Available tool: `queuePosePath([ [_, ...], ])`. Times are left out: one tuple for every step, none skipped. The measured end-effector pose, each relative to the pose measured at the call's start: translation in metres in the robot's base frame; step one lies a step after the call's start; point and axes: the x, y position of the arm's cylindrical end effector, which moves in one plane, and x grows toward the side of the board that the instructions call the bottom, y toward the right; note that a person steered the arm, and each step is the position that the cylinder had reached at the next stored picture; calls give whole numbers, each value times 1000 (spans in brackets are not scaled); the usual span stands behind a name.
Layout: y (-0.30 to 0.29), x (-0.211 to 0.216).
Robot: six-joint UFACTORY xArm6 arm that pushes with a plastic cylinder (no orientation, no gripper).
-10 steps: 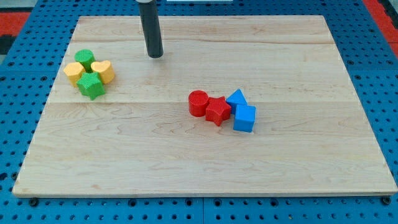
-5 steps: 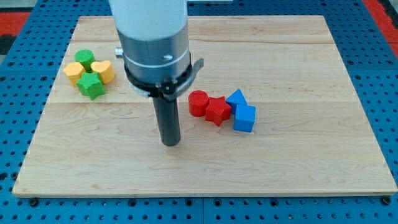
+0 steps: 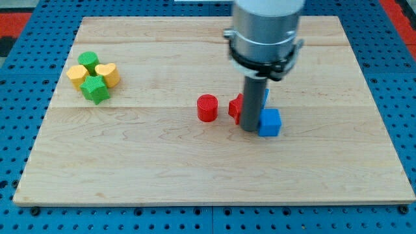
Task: Push the blue triangle towards top right end
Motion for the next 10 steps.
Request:
queuePosePath([
  [10,-22],
  [10,-50],
  [4,-74],
  [-22,-77],
  [-45,-75],
  [-39,-101],
  [-26,-134],
  [-11,-140],
  [-19,-113],
  [-21,-77],
])
